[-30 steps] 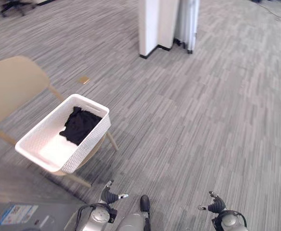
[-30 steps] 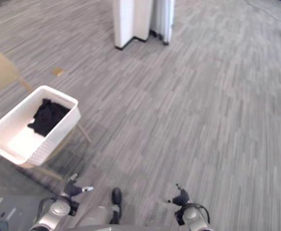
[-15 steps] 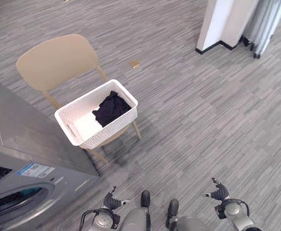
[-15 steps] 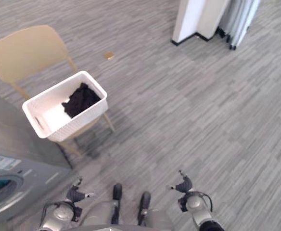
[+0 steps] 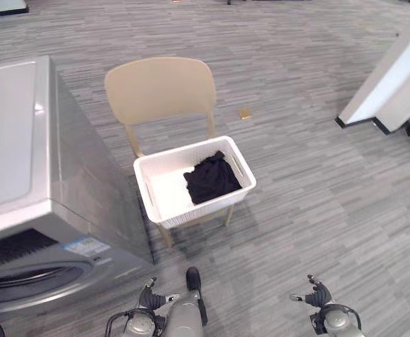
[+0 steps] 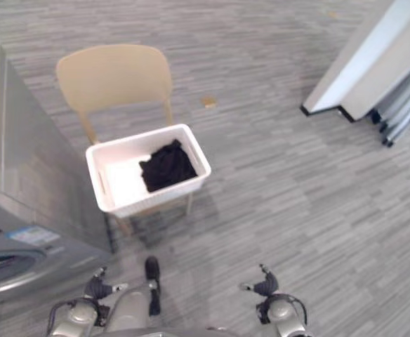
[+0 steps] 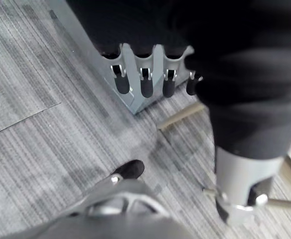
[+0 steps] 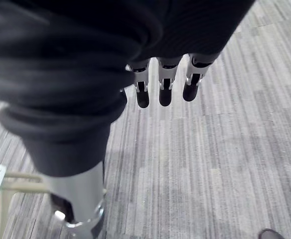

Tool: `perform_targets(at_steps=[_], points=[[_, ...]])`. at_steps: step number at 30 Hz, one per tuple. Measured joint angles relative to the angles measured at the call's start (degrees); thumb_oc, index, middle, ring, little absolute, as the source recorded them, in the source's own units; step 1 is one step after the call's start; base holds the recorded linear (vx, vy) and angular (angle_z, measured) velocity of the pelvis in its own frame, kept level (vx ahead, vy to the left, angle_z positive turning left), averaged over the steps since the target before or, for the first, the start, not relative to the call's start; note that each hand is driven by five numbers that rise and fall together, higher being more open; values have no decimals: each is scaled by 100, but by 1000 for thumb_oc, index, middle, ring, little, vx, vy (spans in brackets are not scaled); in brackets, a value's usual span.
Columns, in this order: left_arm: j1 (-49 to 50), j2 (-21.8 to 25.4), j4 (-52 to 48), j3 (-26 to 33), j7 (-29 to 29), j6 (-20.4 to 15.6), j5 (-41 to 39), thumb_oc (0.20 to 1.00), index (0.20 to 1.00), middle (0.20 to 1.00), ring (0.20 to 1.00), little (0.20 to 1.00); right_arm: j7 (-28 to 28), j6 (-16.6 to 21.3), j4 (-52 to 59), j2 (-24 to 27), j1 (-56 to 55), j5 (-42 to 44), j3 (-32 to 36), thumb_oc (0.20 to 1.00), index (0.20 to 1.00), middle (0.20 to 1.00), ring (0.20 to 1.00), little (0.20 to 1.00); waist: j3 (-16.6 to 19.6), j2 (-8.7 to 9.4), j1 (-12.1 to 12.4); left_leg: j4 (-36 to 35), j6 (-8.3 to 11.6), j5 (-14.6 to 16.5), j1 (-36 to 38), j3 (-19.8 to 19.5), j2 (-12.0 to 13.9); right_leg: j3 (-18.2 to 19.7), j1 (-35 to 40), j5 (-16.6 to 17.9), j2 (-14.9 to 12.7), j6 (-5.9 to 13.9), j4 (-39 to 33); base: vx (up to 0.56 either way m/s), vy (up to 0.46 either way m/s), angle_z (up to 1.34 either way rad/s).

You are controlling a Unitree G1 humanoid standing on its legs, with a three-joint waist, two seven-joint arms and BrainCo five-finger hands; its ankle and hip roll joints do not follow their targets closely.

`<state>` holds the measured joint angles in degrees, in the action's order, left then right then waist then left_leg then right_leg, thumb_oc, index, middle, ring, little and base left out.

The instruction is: Grab the laundry basket,head to the washer,open it,put in the laundry and shut it.

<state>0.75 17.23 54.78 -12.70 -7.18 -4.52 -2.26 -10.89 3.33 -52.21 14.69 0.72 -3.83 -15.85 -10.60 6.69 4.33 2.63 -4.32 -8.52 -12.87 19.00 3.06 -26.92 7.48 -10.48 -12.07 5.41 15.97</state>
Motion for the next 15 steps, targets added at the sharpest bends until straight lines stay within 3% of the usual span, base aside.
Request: perform_targets(at_steps=[1,2,4,5,9,12,14,15], points=[[-21,68,-60,42,-19,-5,-4,1000,1000,1000,1000,1000,4,12,83,-37,1,-14,-37,1000,1000,1000,1000,1000,7,14,27,-120,-137,140,207,-49,-102,252,-191,120,-102,89,558,283,262,28],[-67,154,-64,73,-32,-6,-65,1000,1000,1000,1000,1000,24,22,190,-27,52,-37,-90,1000,1000,1000,1000,1000,4,17,12,-298,-104,121,468,-72,-248,479,-674,283,-357,293,1764,144,96,29],[-114,268,-109,87,-86,-47,-169,1000,1000,1000,1000,1000,26,34,297,-17,106,-63,-104,1000,1000,1000,1000,1000,-3,-31,-12,-515,-162,305,739,-174,-393,759,-1110,216,-394,304,2265,75,44,28],[-130,312,-120,76,-156,-44,-178,1000,1000,1000,1000,1000,30,33,374,-13,205,-68,-101,1000,1000,1000,1000,1000,-21,-76,-53,-641,-150,173,857,-196,-382,917,-1412,94,-218,103,2195,0,-1,33],[-3,381,-151,7,-161,-41,-191,1000,1000,1000,1000,1000,35,56,421,-25,226,-70,-101,1000,1000,1000,1000,1000,-40,-108,-59,-670,-163,297,1095,-200,-401,793,-1815,117,-28,122,1642,0,0,41],[102,358,-162,-34,-160,-38,-191,1000,1000,1000,1000,1000,35,58,417,-15,289,-70,-90,1000,1000,1000,1000,1000,-35,-100,-38,-669,-187,360,1175,-189,-383,772,-1803,150,-42,115,1299,0,0,12],[164,359,-192,-32,-161,-37,-191,1000,1000,1000,1000,1000,35,58,411,-12,317,-70,-81,1000,1000,1000,1000,1000,-29,-88,-1,-644,-108,426,1223,-154,-372,744,-1706,506,-56,199,898,0,0,-12],[149,321,-210,-31,-163,-38,-193,1000,1000,1000,1000,1000,36,48,392,6,325,-70,-72,1000,1000,1000,1000,1000,-38,-126,52,-528,-25,486,1212,-124,-295,720,-1584,508,83,188,645,0,0,-32]])
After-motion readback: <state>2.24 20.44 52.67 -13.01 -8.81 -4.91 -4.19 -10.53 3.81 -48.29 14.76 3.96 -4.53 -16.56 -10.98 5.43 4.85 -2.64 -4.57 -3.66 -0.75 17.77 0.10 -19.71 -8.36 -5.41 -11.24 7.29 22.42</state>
